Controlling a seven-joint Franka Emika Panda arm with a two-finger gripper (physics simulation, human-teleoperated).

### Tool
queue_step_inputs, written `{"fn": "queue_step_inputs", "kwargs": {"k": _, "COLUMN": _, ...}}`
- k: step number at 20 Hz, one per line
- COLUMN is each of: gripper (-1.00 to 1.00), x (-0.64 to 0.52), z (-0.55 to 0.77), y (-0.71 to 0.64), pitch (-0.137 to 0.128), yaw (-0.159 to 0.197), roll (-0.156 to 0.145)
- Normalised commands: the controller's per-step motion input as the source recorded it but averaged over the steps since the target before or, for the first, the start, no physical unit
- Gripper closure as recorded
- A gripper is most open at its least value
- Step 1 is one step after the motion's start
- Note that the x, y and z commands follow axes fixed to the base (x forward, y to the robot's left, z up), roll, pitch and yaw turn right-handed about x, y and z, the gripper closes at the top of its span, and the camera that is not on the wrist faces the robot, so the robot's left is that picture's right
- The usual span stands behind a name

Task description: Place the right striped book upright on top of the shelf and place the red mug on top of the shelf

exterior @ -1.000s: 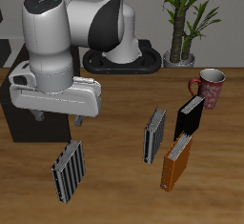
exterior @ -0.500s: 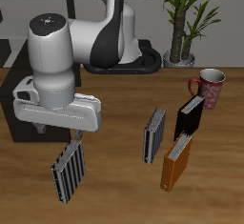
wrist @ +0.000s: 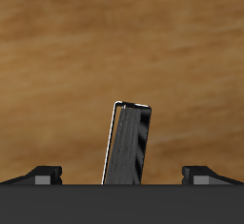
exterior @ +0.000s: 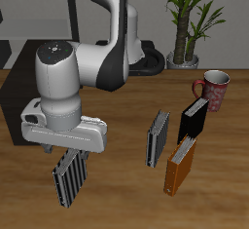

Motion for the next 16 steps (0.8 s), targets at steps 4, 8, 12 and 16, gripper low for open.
{"fn": "queue_step_inputs", "kwargs": {"k": 4, "gripper": -1.00, "x": 0.05, "z": -0.26, "y": 0.05, "pitch": 0.033, "yaw": 0.002, "roll": 0.007}}
{"fn": "queue_step_inputs", "kwargs": {"k": 8, "gripper": -1.00, "x": 0.03, "z": -0.29, "y": 0.00, "pitch": 0.040, "yaw": -0.015, "roll": -0.007}}
{"fn": "queue_step_inputs", "kwargs": {"k": 12, "gripper": -1.00, "x": 0.07, "z": -0.32, "y": -0.03, "pitch": 0.077, "yaw": 0.001, "roll": -0.012}}
{"fn": "queue_step_inputs", "kwargs": {"k": 16, "gripper": 1.00, "x": -0.02, "z": -0.16, "y": 0.07, "pitch": 0.039, "yaw": 0.009, "roll": 0.026}}
